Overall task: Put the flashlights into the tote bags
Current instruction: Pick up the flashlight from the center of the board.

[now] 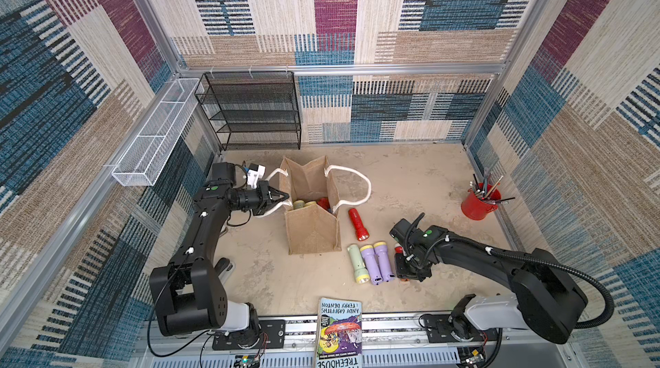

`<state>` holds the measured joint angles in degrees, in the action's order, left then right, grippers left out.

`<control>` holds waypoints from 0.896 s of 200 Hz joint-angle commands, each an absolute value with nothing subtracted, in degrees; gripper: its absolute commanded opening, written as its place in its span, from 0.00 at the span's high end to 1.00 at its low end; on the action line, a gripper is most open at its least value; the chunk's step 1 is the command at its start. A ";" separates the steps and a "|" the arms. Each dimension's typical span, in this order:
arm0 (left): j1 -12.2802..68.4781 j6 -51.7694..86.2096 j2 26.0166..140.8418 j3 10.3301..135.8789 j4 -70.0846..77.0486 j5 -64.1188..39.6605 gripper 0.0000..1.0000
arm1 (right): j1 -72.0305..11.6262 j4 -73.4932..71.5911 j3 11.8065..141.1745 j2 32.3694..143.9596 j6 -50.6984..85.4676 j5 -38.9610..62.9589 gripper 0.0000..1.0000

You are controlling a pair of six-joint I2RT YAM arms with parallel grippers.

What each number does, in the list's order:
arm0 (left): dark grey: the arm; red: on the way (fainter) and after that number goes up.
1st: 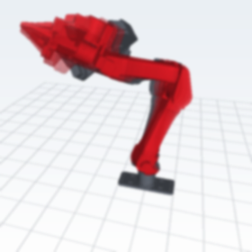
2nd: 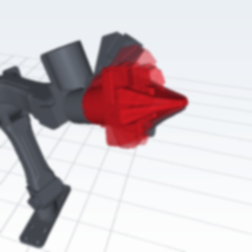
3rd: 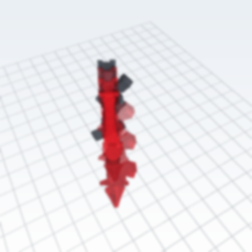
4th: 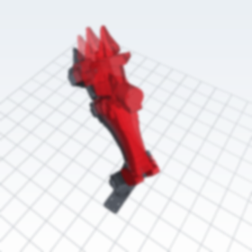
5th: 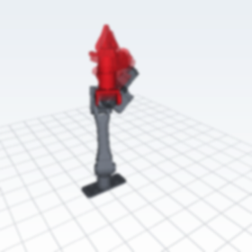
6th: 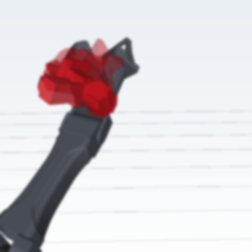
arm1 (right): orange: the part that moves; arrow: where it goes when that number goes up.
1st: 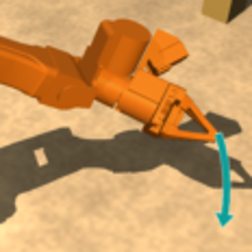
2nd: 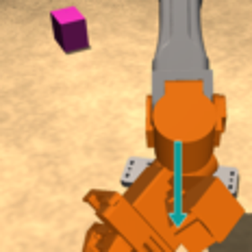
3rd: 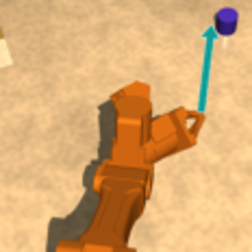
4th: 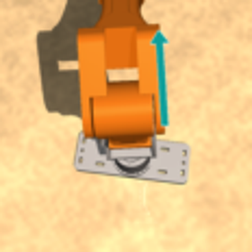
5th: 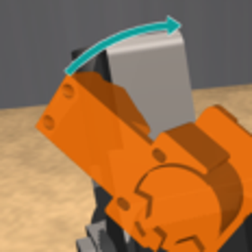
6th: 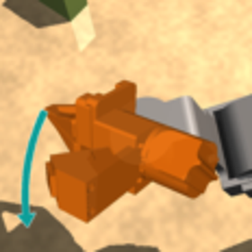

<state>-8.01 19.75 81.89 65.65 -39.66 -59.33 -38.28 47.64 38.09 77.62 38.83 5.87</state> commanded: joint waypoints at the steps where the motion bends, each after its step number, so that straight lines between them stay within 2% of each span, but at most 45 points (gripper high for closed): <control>1: -8.08 19.95 81.39 65.57 -38.72 -59.68 1.00 | -38.41 44.03 37.78 77.46 38.32 5.93 0.68; 26: -8.04 20.02 81.22 65.74 -38.67 -59.81 1.00 | -38.41 46.49 40.68 75.17 38.32 4.48 0.69; 75: -8.03 20.12 80.87 65.56 -38.58 -60.03 1.00 | -38.41 51.78 54.63 73.65 37.16 -1.34 0.72; 179: -8.06 20.12 80.23 65.30 -37.97 -60.51 1.00 | -39.78 49.16 87.49 83.13 27.75 -7.01 0.74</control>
<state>-8.01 19.77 80.60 65.36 -39.40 -59.33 -39.40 50.85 82.98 81.73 30.13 -3.18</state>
